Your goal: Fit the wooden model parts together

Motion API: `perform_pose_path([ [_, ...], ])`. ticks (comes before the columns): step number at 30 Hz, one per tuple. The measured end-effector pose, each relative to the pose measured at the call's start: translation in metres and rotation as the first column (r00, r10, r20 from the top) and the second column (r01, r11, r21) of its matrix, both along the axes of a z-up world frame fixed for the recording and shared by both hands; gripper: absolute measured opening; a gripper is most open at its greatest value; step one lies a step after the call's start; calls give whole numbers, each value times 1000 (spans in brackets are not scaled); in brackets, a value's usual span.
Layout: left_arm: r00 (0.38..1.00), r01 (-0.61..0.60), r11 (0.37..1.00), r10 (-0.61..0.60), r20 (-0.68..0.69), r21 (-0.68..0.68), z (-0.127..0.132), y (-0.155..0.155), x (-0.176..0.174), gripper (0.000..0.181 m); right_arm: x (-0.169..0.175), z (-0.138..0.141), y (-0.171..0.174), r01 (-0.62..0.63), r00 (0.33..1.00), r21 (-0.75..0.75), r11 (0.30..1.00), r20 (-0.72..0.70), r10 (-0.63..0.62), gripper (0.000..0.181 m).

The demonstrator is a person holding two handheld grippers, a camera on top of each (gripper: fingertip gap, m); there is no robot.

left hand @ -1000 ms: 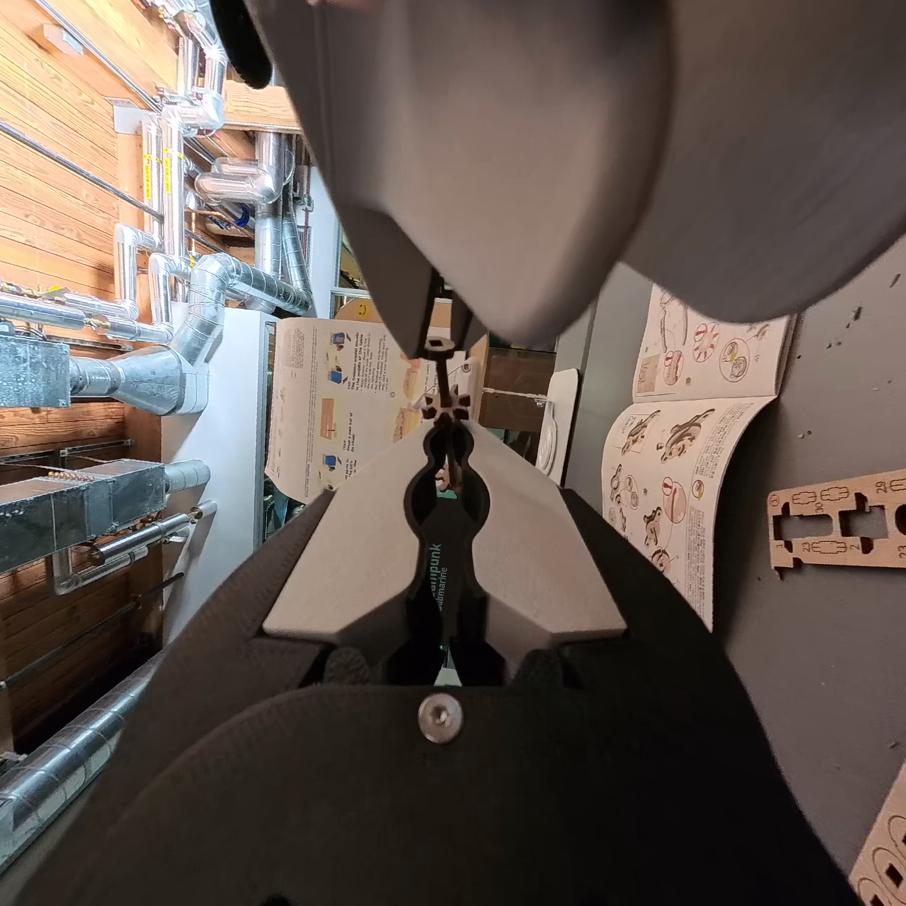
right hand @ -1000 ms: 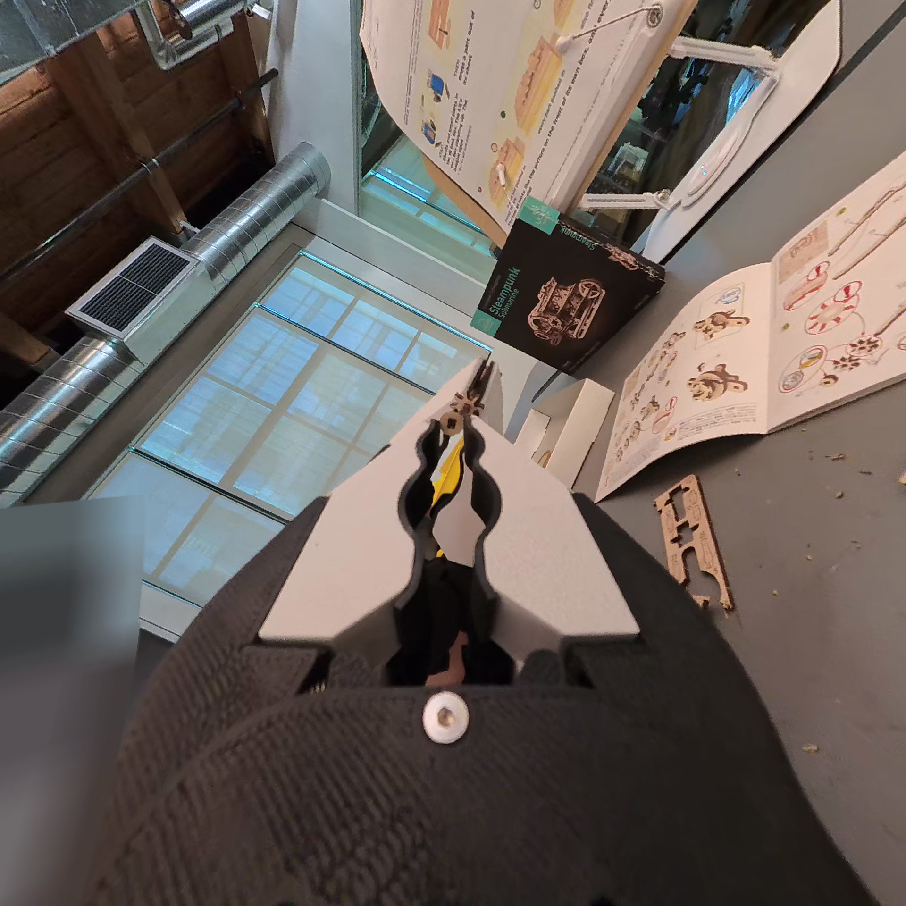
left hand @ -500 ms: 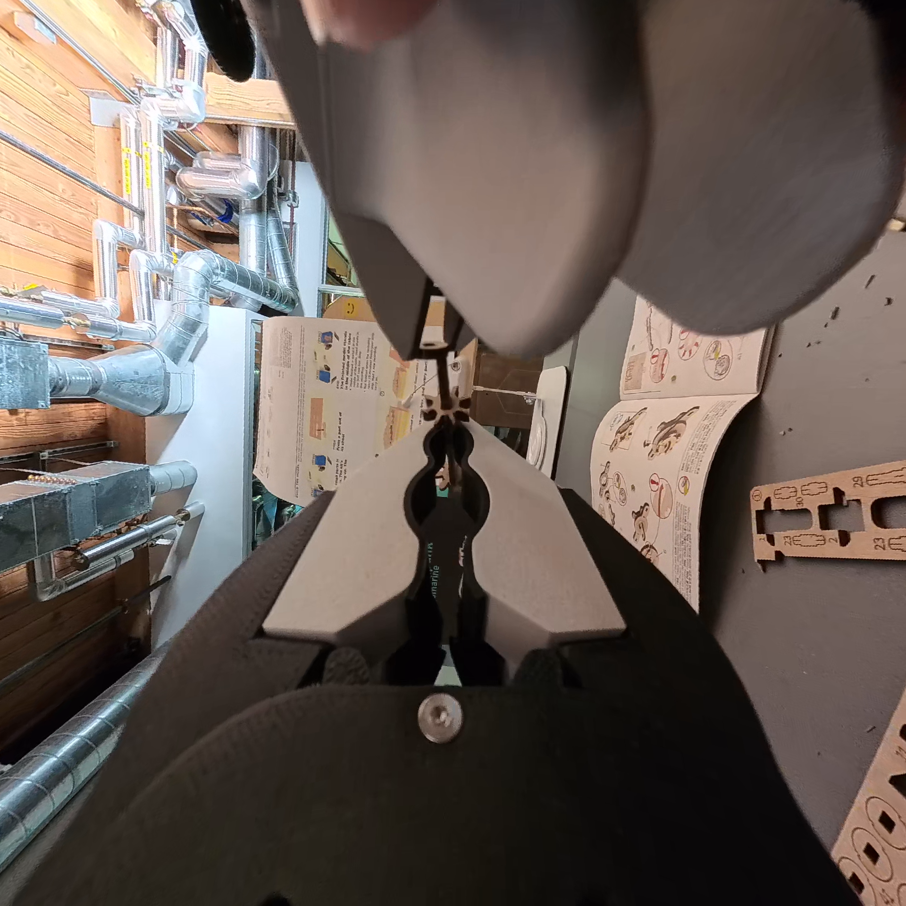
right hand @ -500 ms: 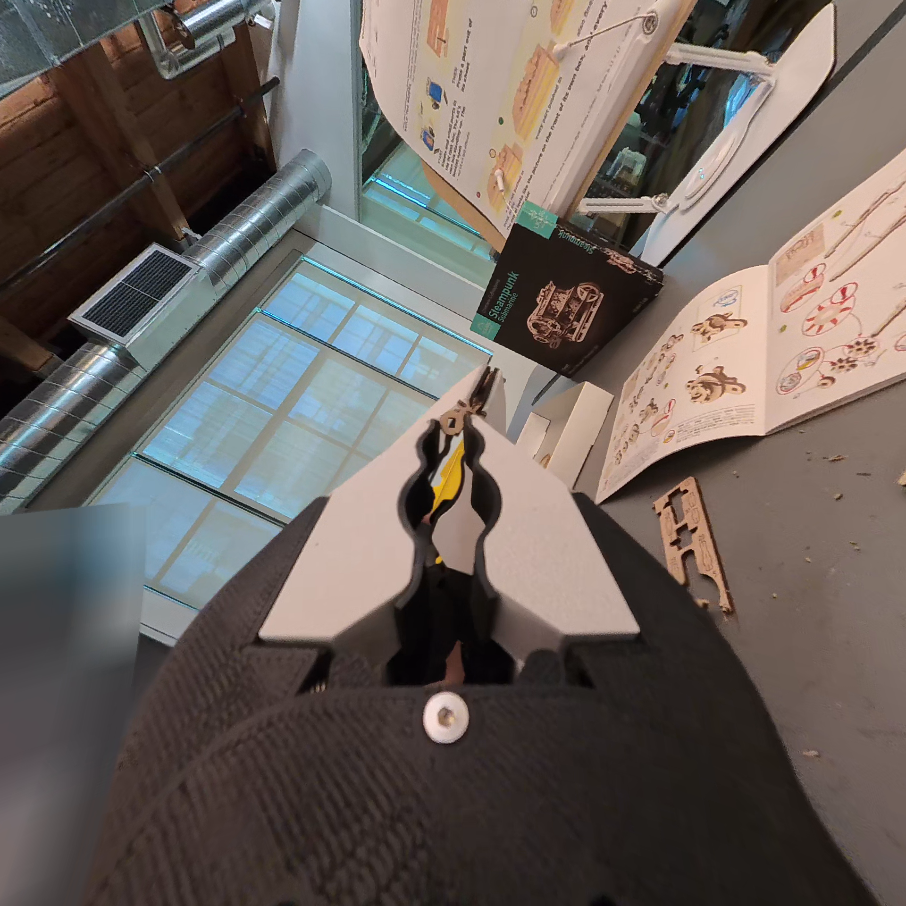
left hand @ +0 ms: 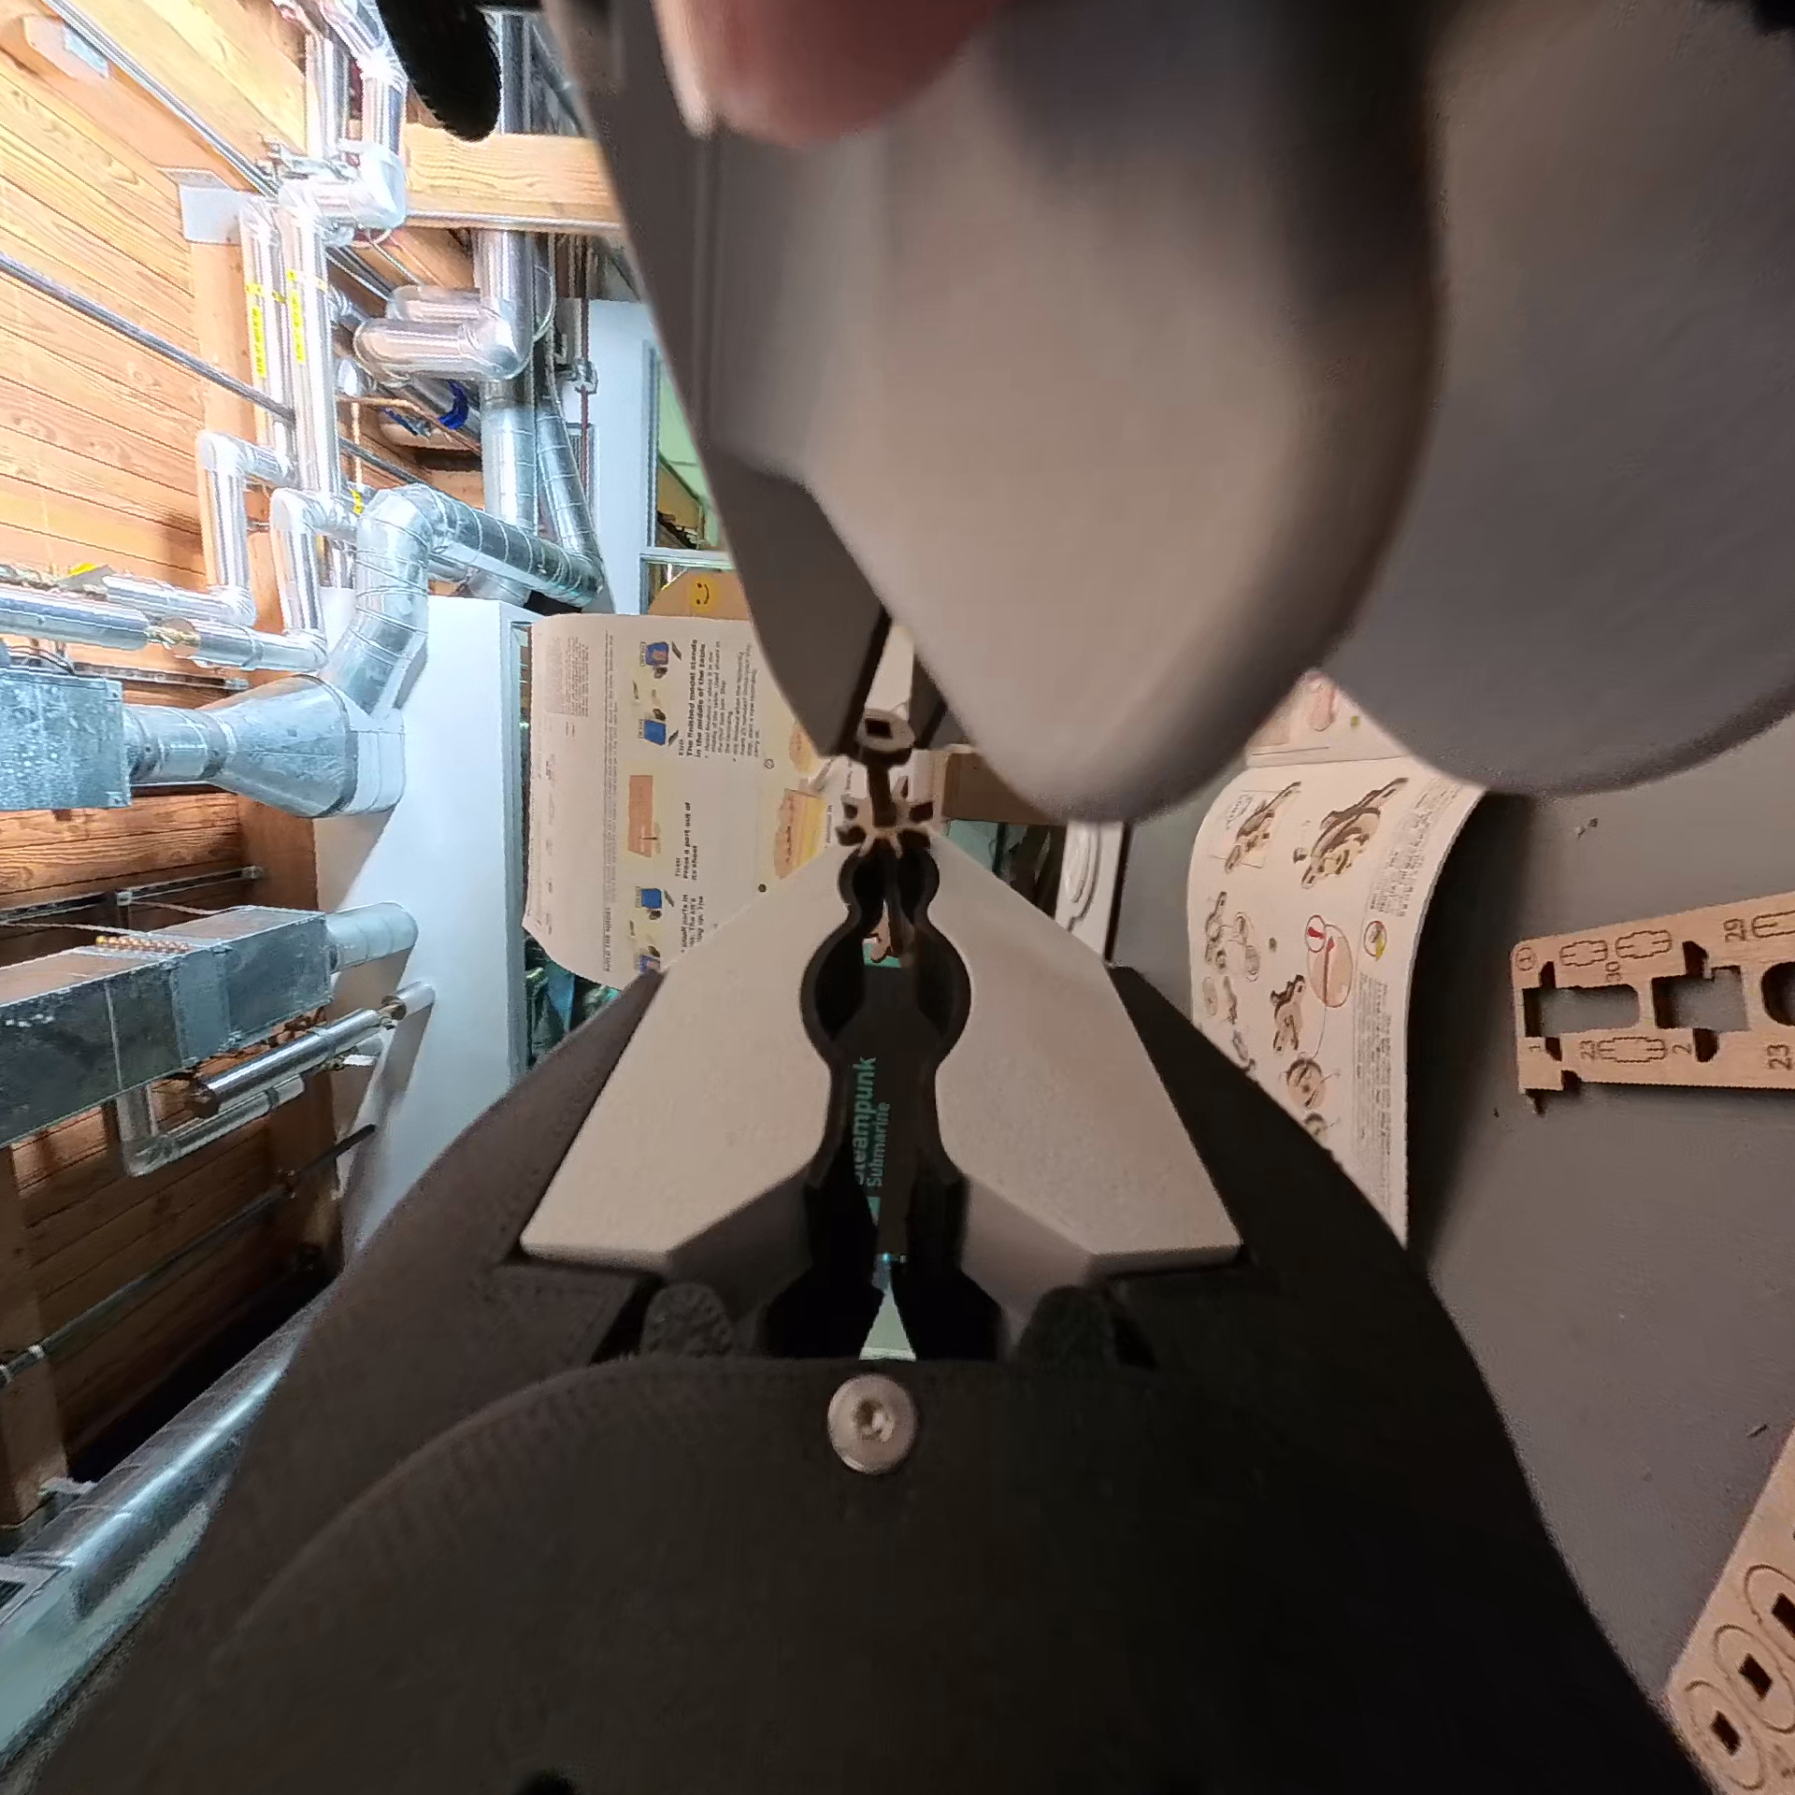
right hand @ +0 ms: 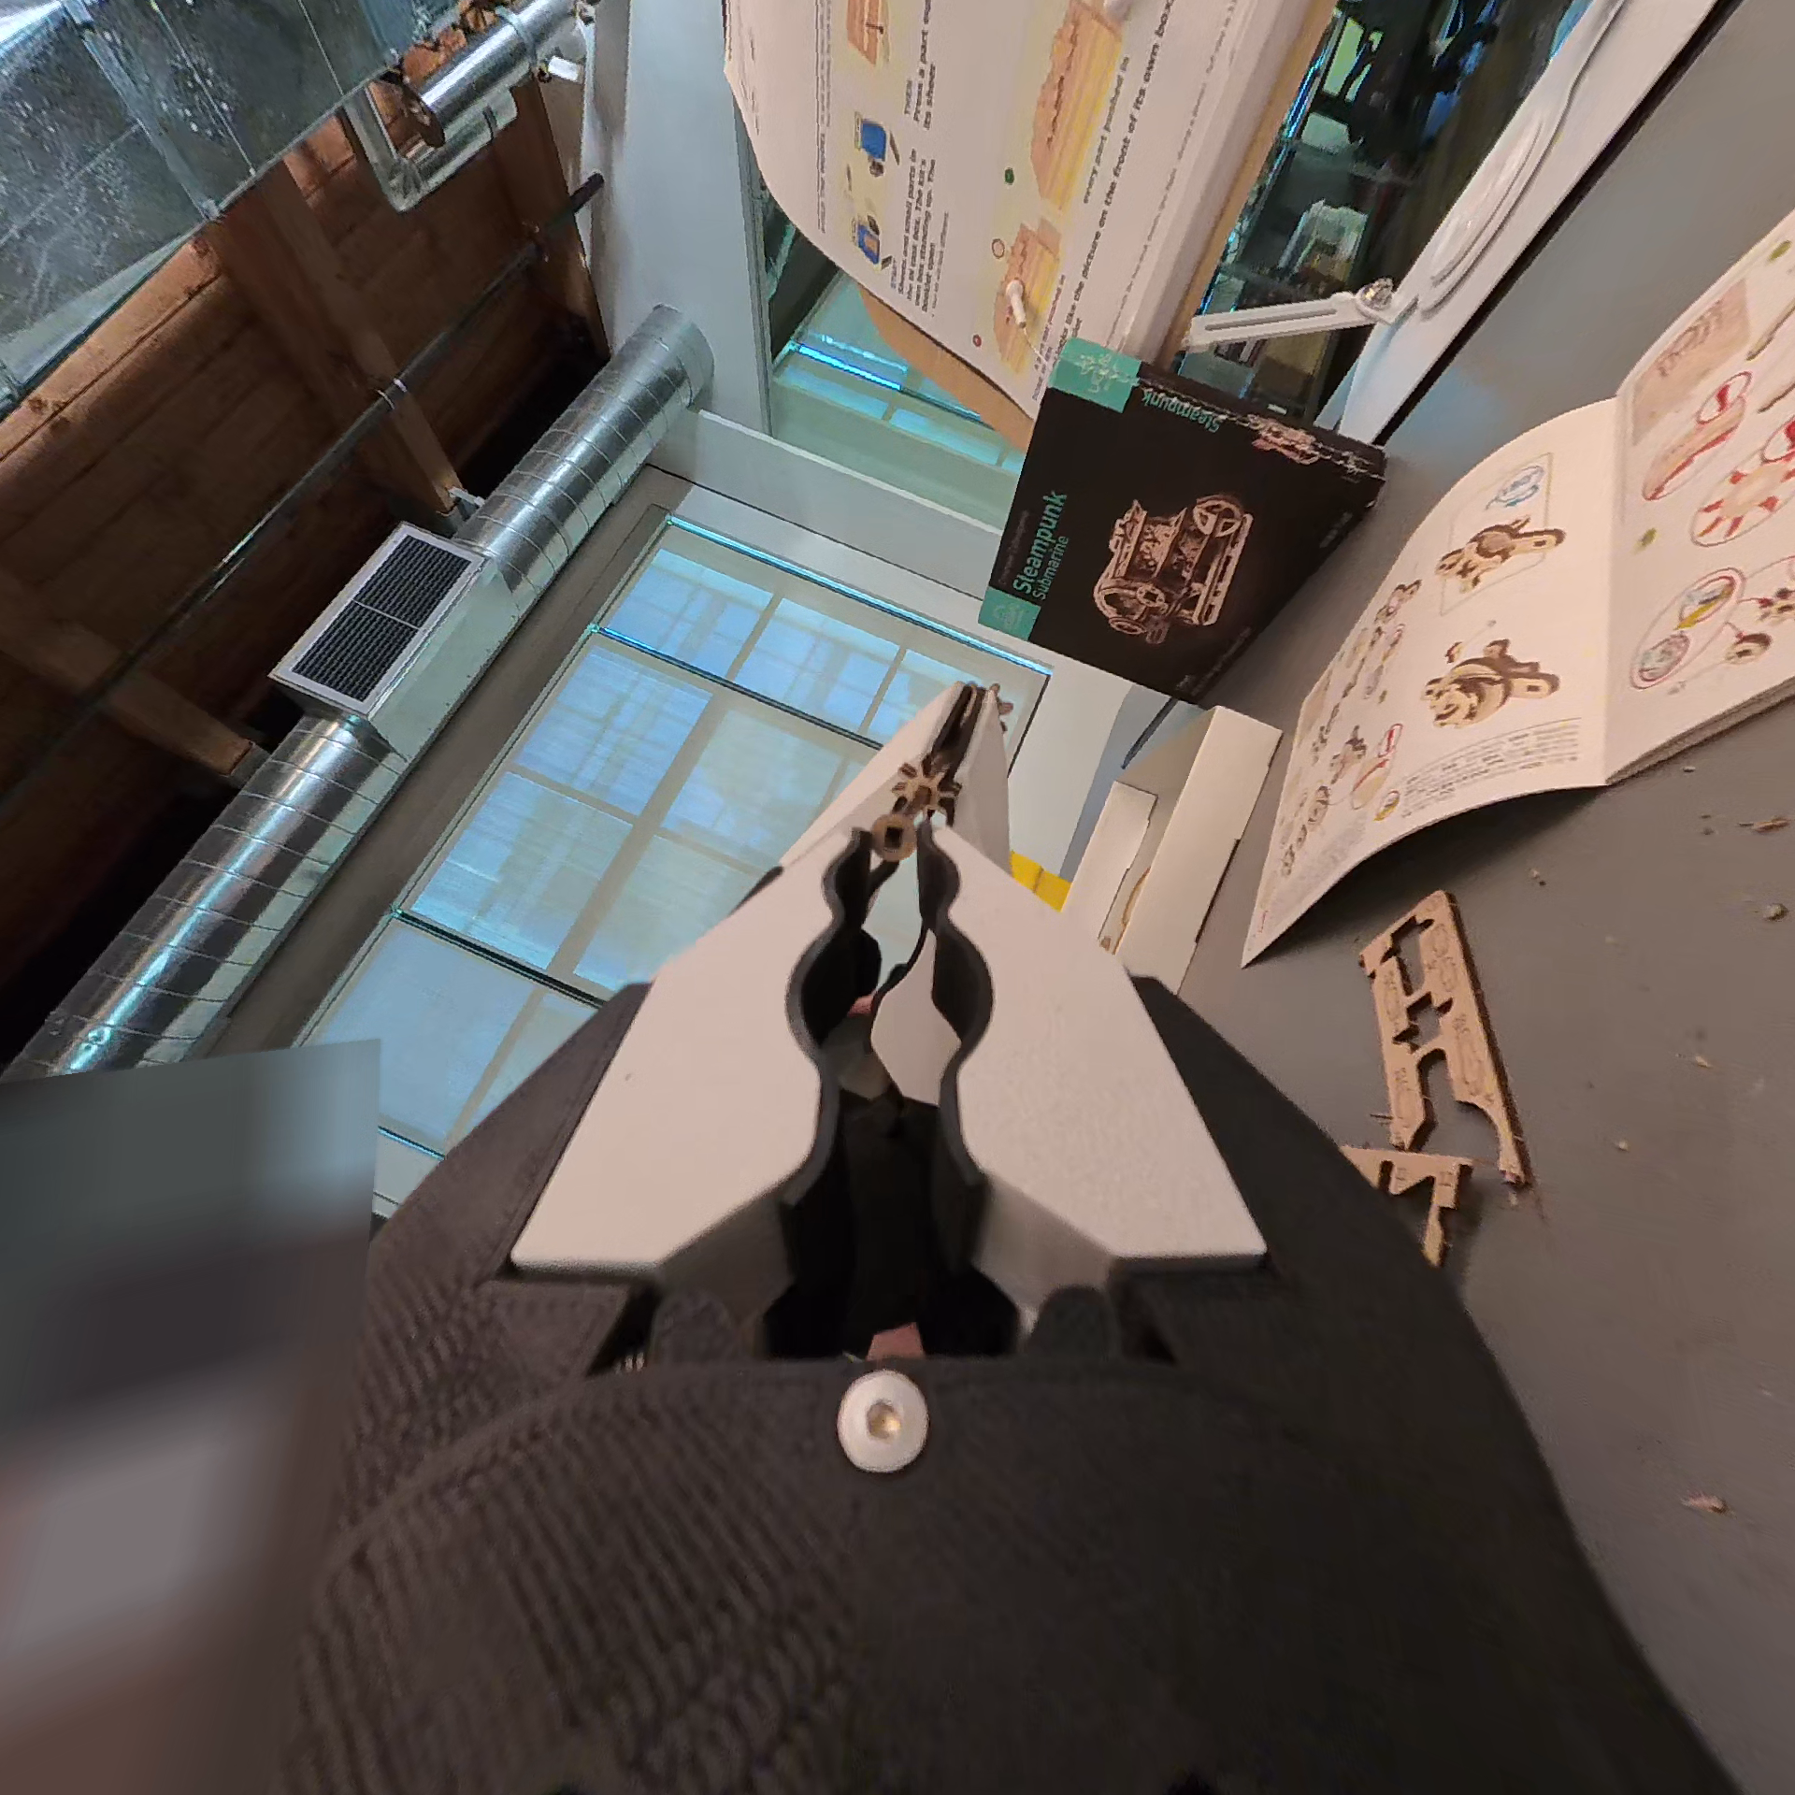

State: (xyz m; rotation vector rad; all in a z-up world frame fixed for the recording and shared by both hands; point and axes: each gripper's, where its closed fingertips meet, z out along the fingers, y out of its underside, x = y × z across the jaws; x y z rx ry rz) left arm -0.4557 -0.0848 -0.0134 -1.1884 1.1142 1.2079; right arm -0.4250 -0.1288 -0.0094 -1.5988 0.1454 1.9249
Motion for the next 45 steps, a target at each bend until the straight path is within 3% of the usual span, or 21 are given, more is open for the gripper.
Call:
perform_pose_path([
  [6,998,-19,999,20,-54,28,2,-4,6,0,13,2,11,127,989,58,990,67,-130,8],
  [18,999,10,1000,-10,-48,8,-2,-4,9,0,-1,-3,10,2,991,31,1000,135,-6,8],
  [22,998,42,998,-41,38,-37,-5,-2,6,0,-3,5,9,-37,990,74,997,141,27,21],
  [27,963,167,966,-117,242,-199,-23,-1,13,0,10,22,9,-34,968,252,967,248,-31,22],
  [31,834,411,847,-201,513,-336,-33,-15,39,0,37,49,14,-33,930,549,835,322,-176,20],
  [35,604,729,555,-247,758,-400,-40,-50,79,0,55,64,11,-167,843,803,572,417,-340,10],
  [37,528,807,430,-218,821,-404,-44,-63,91,0,60,60,14,-251,799,826,505,471,-374,10],
  [41,464,861,326,-186,866,-391,-53,-72,100,0,60,49,16,-372,789,823,430,524,-320,10],
  [45,468,861,296,-146,871,-413,-68,-69,99,0,58,30,30,-465,762,802,374,578,-291,9],
])
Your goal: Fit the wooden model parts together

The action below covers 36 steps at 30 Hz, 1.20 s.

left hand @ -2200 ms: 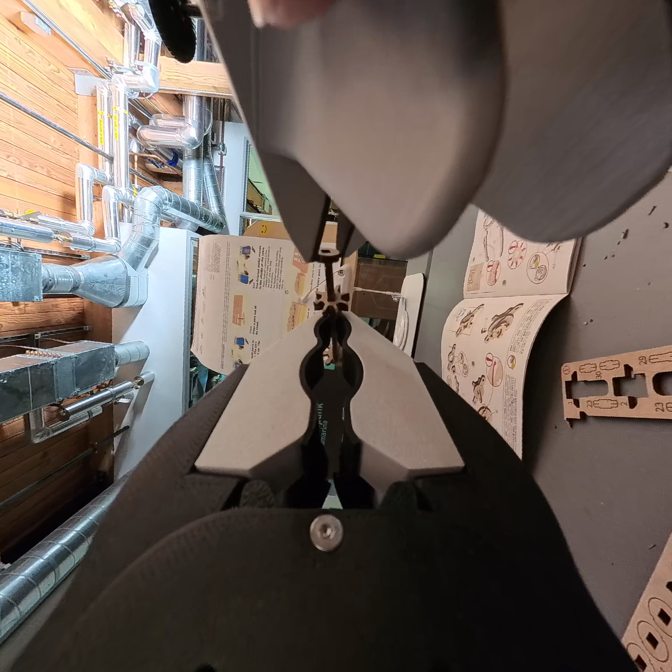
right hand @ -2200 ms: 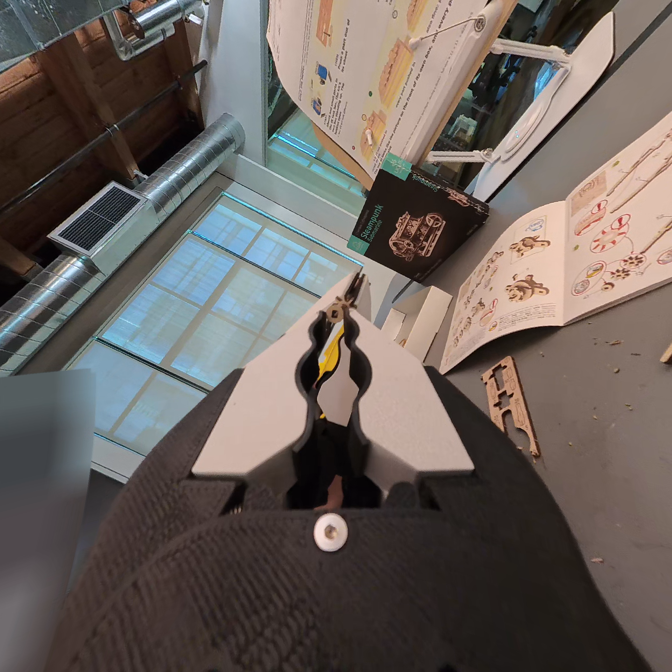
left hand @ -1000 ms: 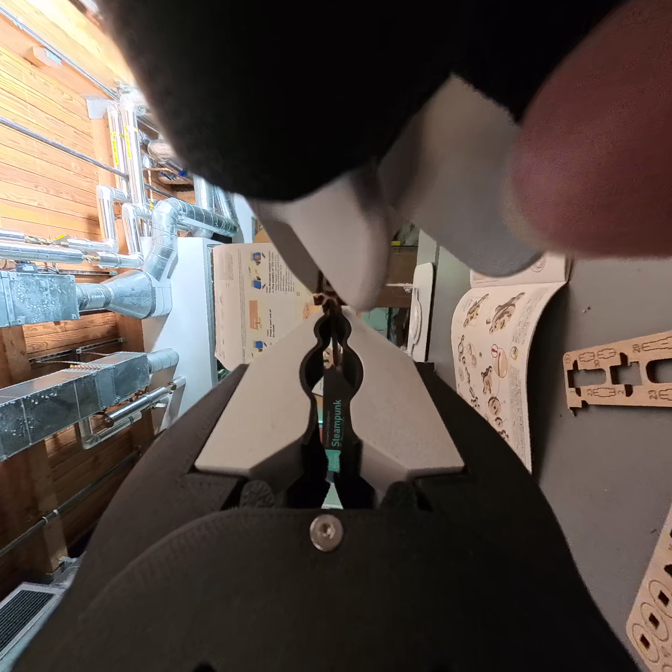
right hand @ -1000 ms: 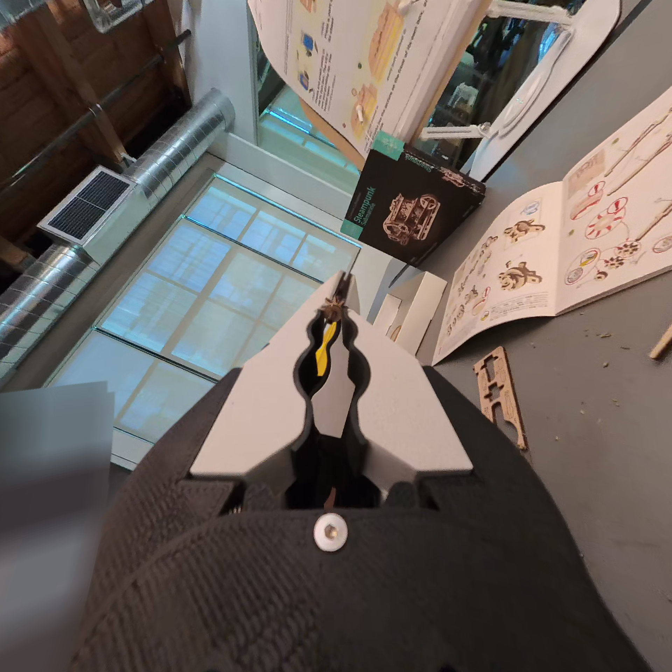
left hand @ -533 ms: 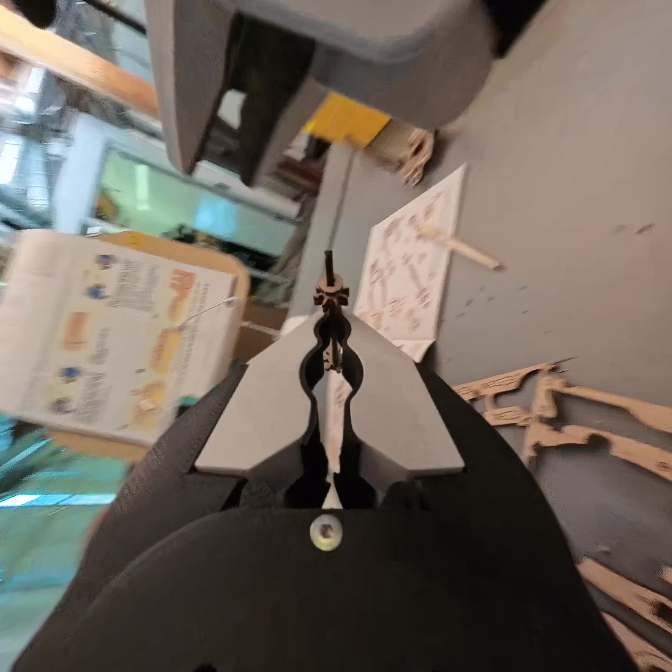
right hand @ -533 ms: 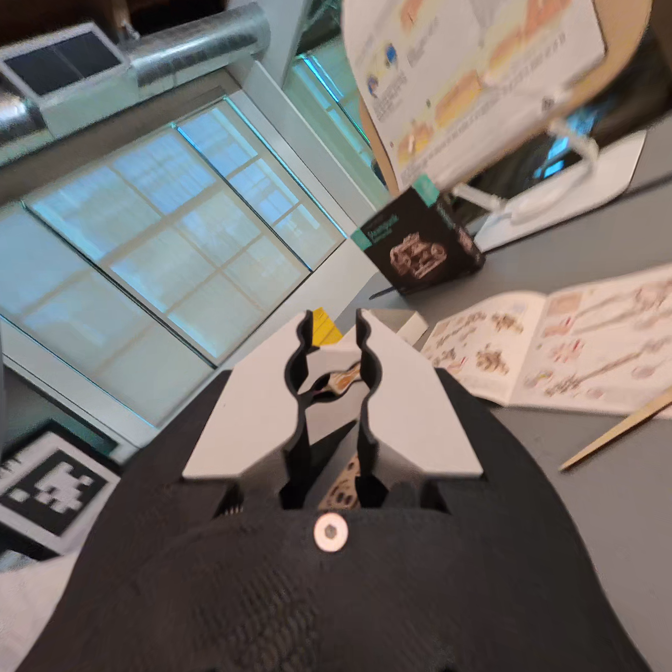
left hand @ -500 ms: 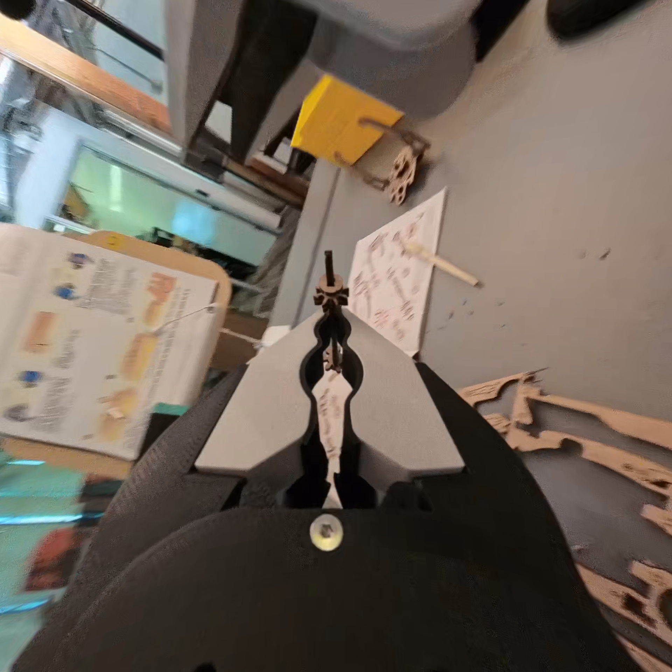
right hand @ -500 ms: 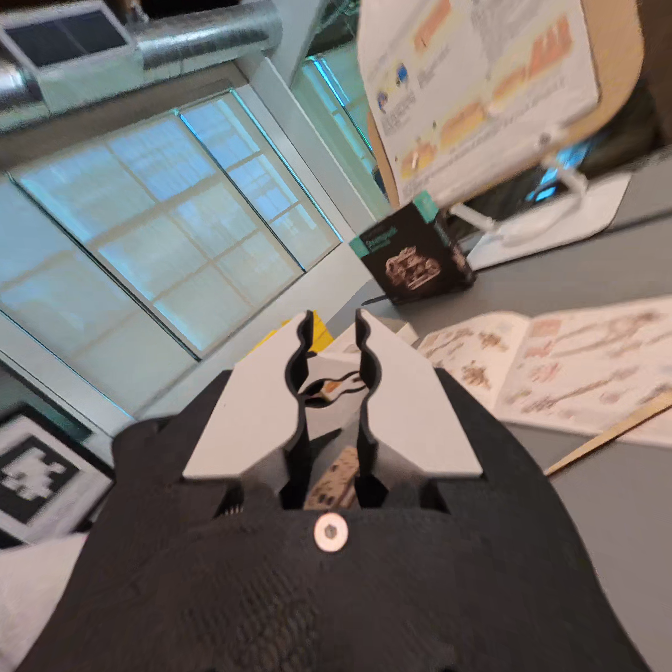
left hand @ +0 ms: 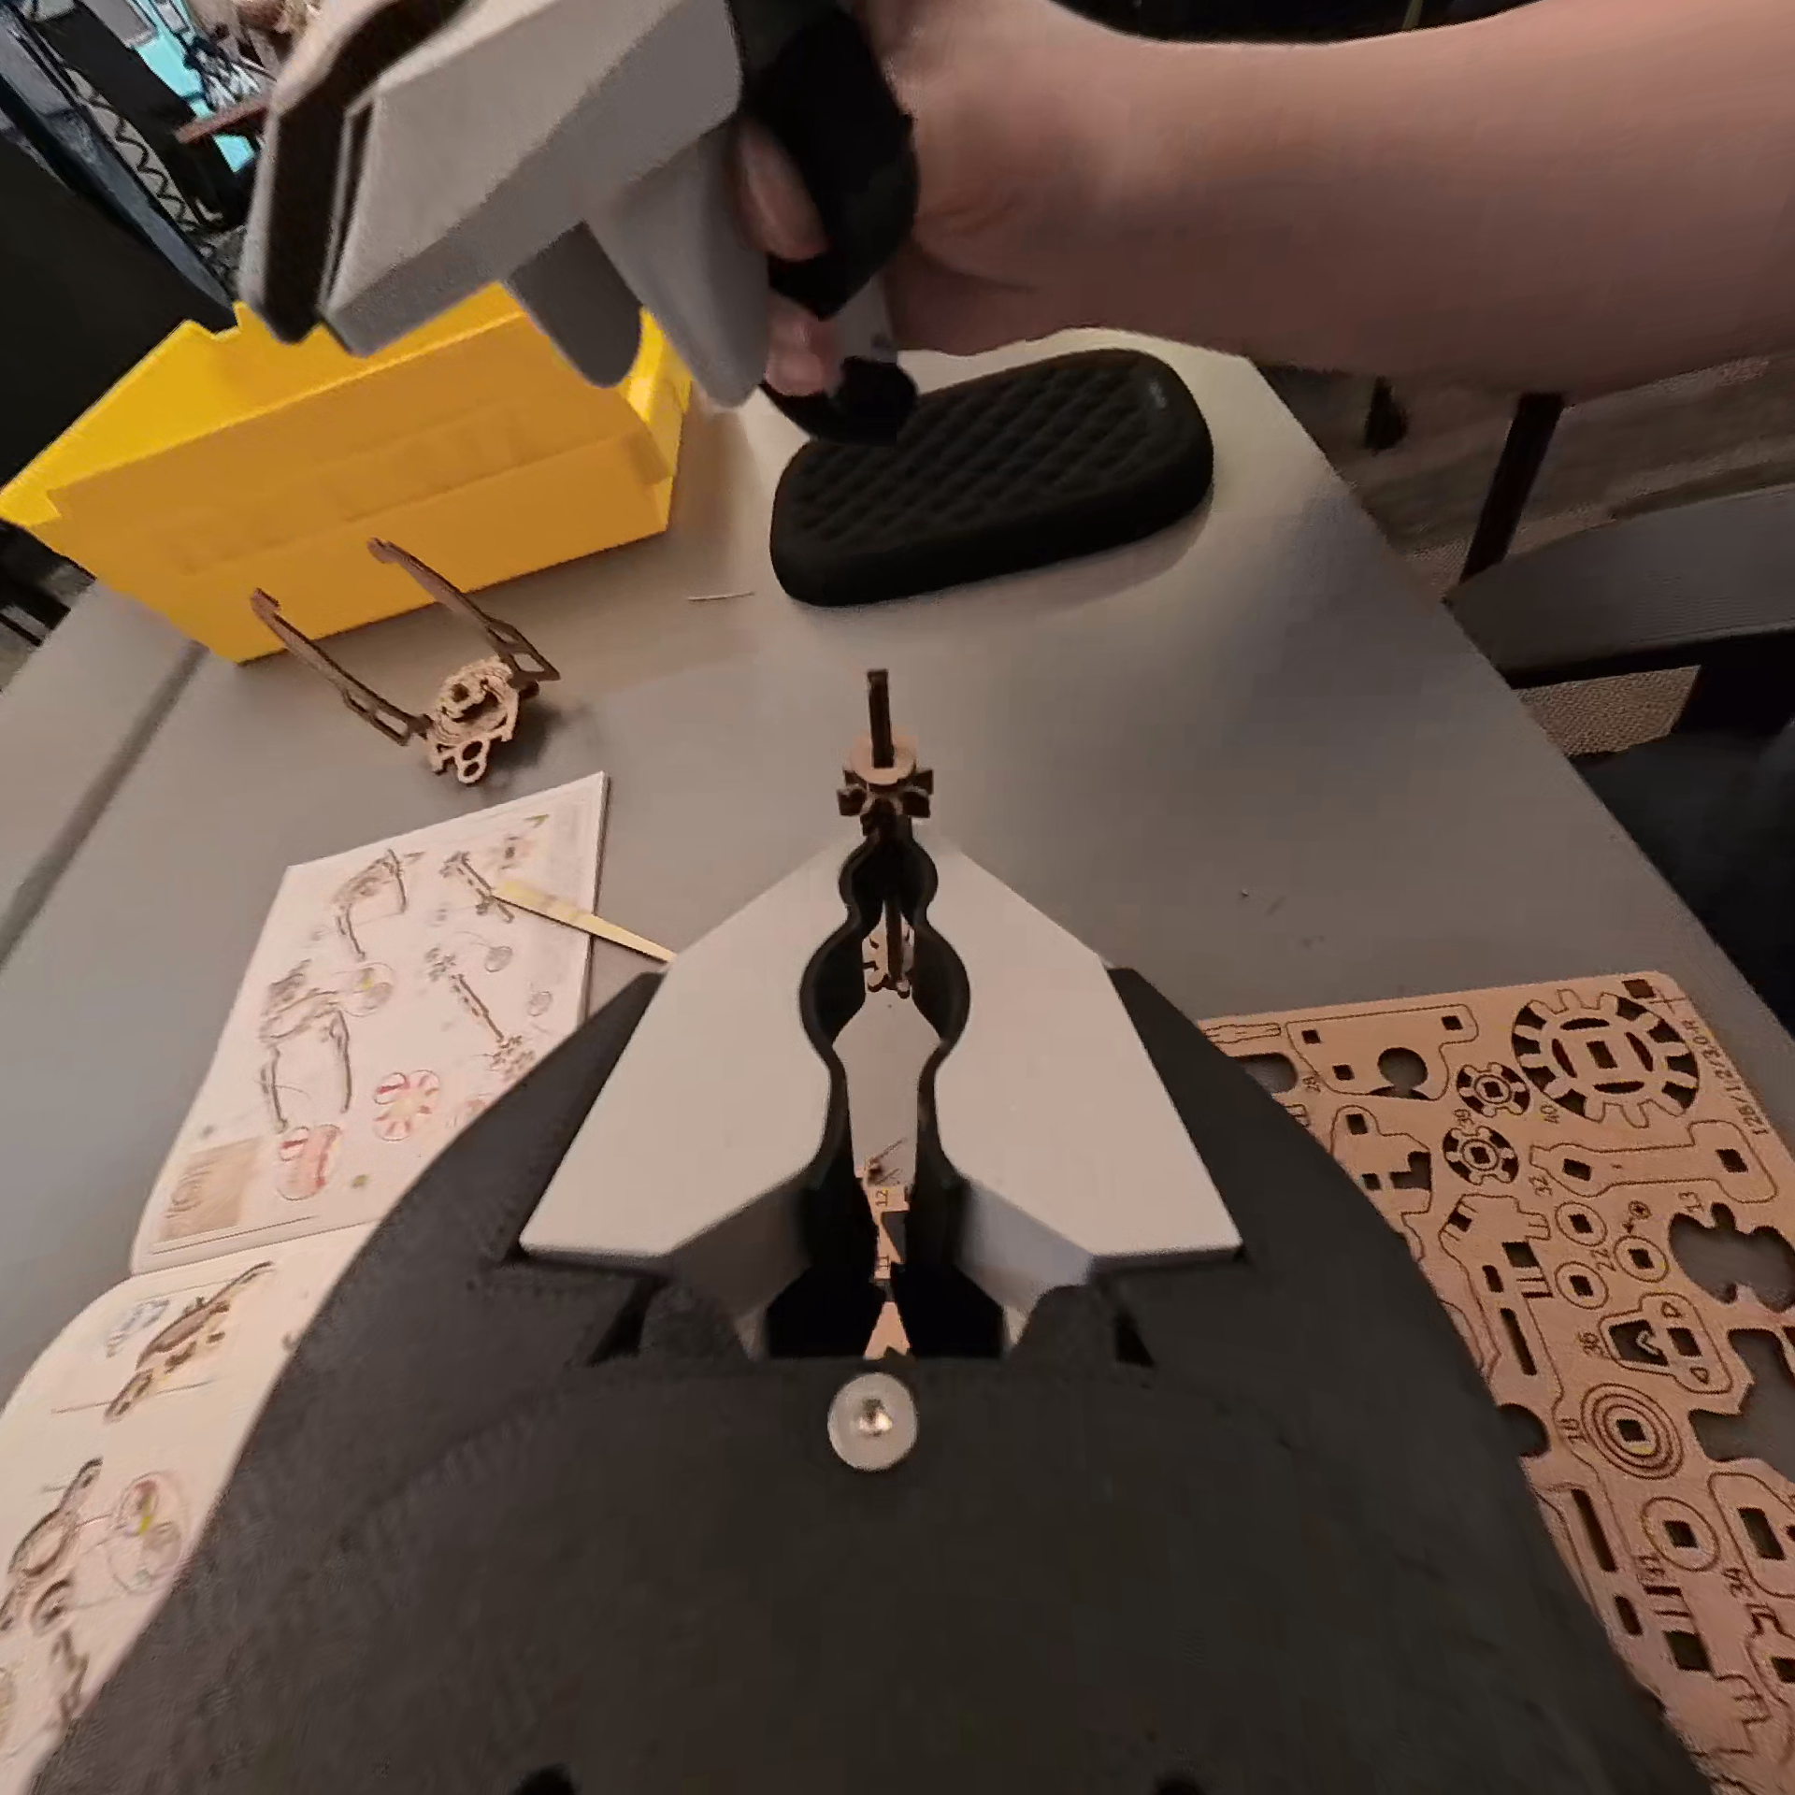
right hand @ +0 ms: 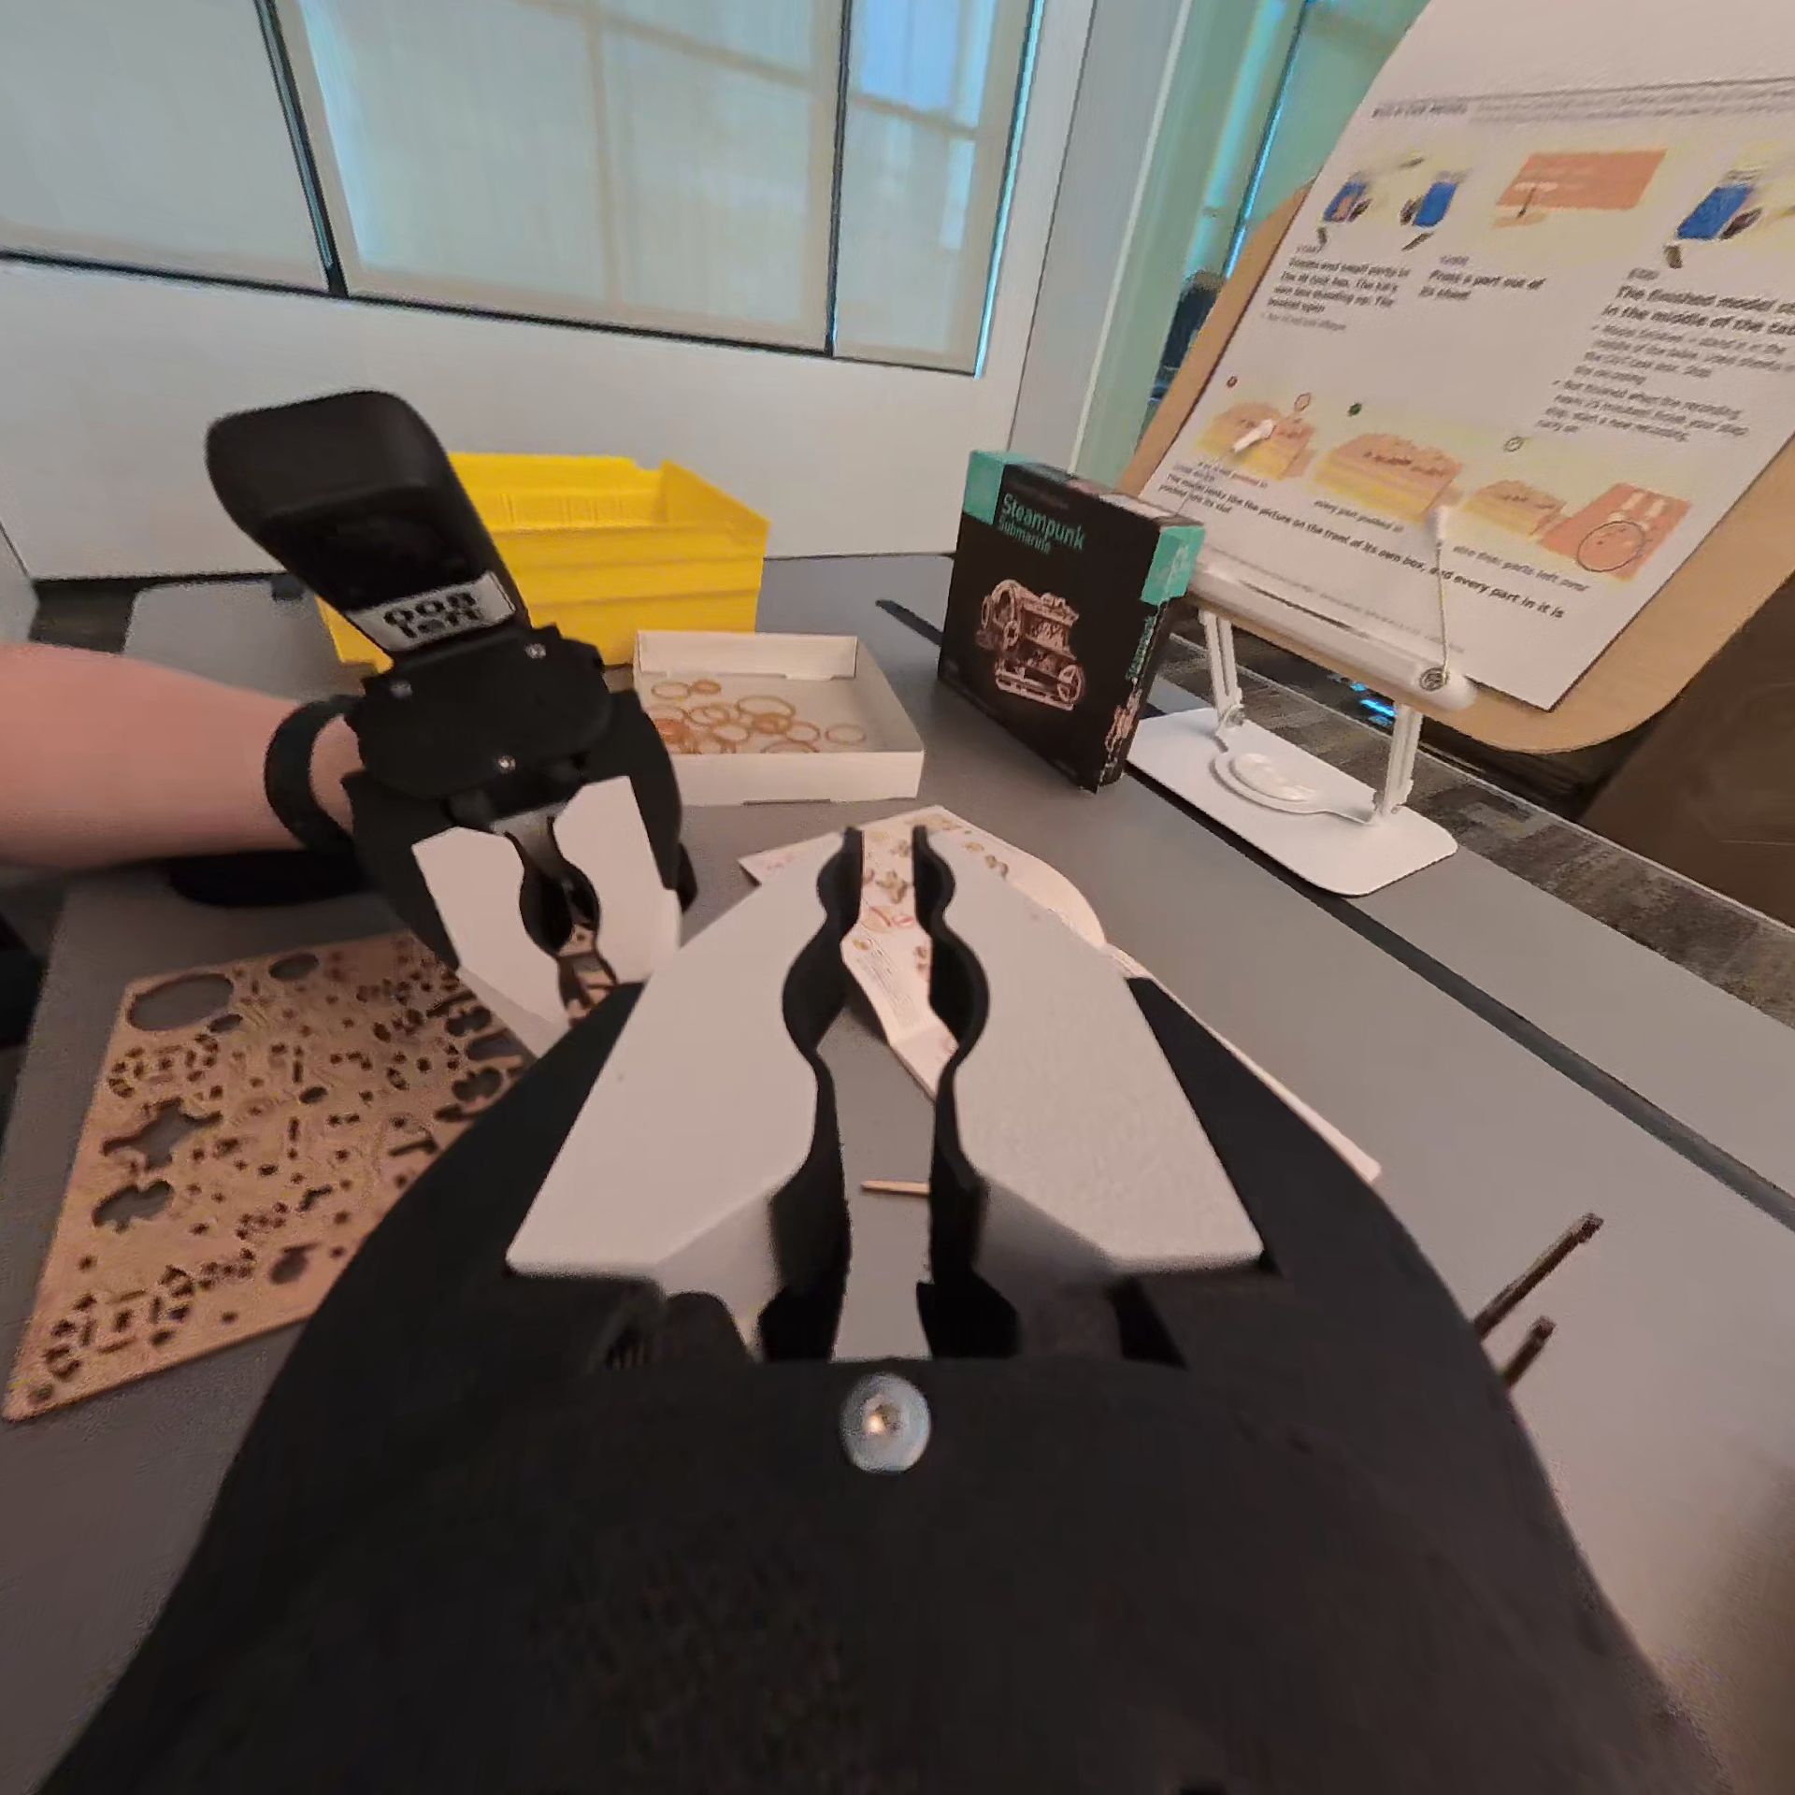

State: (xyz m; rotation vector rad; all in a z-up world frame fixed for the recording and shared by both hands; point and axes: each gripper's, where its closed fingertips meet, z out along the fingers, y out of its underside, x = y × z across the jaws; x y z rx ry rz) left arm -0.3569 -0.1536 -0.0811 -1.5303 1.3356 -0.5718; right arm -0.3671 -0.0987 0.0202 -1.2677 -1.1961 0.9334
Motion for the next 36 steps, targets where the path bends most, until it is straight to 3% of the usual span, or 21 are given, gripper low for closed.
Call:
perform_pose_path([
  [4,1000,-3,1000,2,-25,-24,-14,4,-2,0,-11,-11,15,-92,995,38,995,46,91,9],
  [8,998,3,998,-7,-58,-64,-26,4,-2,0,-27,-3,20,-234,972,141,962,28,232,11],
  [13,999,13,995,-18,-45,-101,-29,5,-3,0,-38,-8,30,-310,950,123,943,15,311,14],
  [17,999,11,994,-15,-36,-111,-29,6,-5,0,-23,-24,-4,-509,861,19,860,16,509,14],
  [23,1000,4,995,-4,2,-102,-24,9,-6,0,-11,-48,-44,-663,740,-9,748,142,657,13],
  [28,1000,-16,995,17,17,-95,-21,12,-9,0,-20,-81,-52,-650,720,6,760,324,614,14],
  [36,1000,-23,996,23,-7,-86,-24,13,-10,0,-23,-85,-56,-655,712,-20,756,319,625,11],
])
